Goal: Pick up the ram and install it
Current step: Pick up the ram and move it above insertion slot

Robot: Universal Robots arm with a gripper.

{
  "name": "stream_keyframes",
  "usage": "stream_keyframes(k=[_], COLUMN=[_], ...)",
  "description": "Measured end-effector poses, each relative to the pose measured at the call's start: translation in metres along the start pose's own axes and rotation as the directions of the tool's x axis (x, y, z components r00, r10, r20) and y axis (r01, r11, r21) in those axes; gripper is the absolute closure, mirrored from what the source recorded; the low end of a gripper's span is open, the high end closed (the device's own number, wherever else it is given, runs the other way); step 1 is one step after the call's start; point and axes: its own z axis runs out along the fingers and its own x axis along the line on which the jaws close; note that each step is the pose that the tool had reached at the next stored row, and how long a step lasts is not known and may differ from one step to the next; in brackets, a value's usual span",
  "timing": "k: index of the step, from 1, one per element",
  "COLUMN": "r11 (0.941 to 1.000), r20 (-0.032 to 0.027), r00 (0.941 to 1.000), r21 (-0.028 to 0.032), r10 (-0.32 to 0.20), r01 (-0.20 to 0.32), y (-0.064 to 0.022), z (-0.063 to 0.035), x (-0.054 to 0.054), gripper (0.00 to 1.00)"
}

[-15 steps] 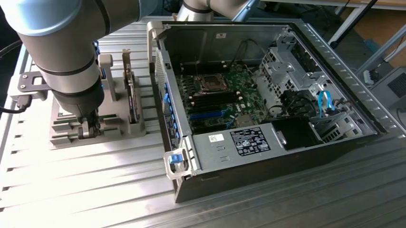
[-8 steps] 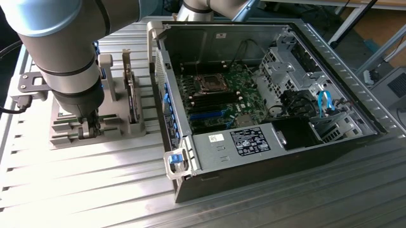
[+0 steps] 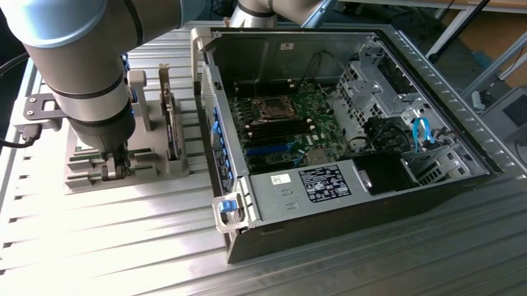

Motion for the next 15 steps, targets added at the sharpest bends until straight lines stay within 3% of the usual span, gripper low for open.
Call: stream_keyframes(k=[3,15], r11=[1.0,1.0], r20=[0.0,0.0], r00=[1.0,1.0], r21=[-0.0001,0.0], r10=[0.0,0.0], r01=[0.0,0.0], y=[0.0,0.0], z=[0.0,0.0], x=[0.0001,0.0002], gripper=[0.88,0.88])
